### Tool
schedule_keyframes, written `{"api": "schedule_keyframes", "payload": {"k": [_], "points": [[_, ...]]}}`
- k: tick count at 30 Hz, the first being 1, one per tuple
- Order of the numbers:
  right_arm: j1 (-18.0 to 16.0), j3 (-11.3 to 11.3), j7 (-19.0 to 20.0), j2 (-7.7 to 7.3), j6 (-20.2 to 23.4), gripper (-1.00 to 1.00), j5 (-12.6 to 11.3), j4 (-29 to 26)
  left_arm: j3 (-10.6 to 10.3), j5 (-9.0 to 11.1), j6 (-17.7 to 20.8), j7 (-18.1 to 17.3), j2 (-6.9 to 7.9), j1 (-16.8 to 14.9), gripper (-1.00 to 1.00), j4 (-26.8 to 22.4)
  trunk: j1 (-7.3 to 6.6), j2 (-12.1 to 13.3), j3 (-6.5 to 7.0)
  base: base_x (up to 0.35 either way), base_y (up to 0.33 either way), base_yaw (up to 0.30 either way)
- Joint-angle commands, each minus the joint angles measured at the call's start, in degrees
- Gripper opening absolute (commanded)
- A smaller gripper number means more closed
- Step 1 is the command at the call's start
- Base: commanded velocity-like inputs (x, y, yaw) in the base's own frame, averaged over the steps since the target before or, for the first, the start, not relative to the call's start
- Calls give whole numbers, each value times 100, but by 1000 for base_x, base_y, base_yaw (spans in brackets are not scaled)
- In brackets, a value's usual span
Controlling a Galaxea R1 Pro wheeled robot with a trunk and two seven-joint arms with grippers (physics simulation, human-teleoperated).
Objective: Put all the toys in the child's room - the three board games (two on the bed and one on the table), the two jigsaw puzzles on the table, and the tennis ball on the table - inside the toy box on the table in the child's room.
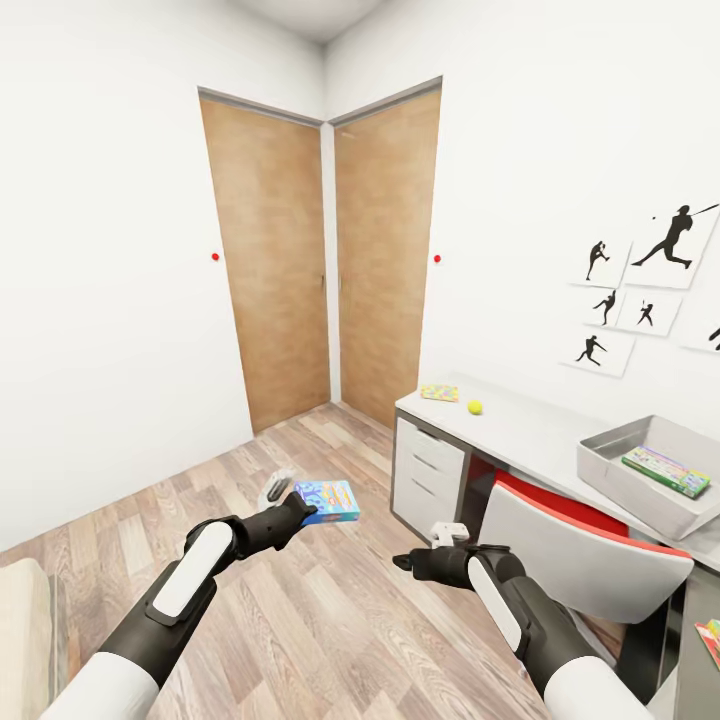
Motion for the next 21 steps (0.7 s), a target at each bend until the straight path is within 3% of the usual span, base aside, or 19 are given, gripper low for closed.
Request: {"api": "schedule_keyframes", "payload": {"k": [1, 9, 21], "points": [[-2, 10, 16, -5, 18, 100, 13, -4, -12, 62, -3, 53, 5, -2, -100, -6, 2, -5, -3, 25, 0, 14], [-2, 9, 16, -5, 18, 100, 13, -5, -12, 60, -3, 53, 5, -2, -100, 0, 2, -5, -3, 128, 0, 8], [-2, 9, 16, -5, 18, 100, 13, -5, -12, 57, -3, 53, 5, -2, -100, 7, 2, -5, -3, 290, 0, 2]]}}
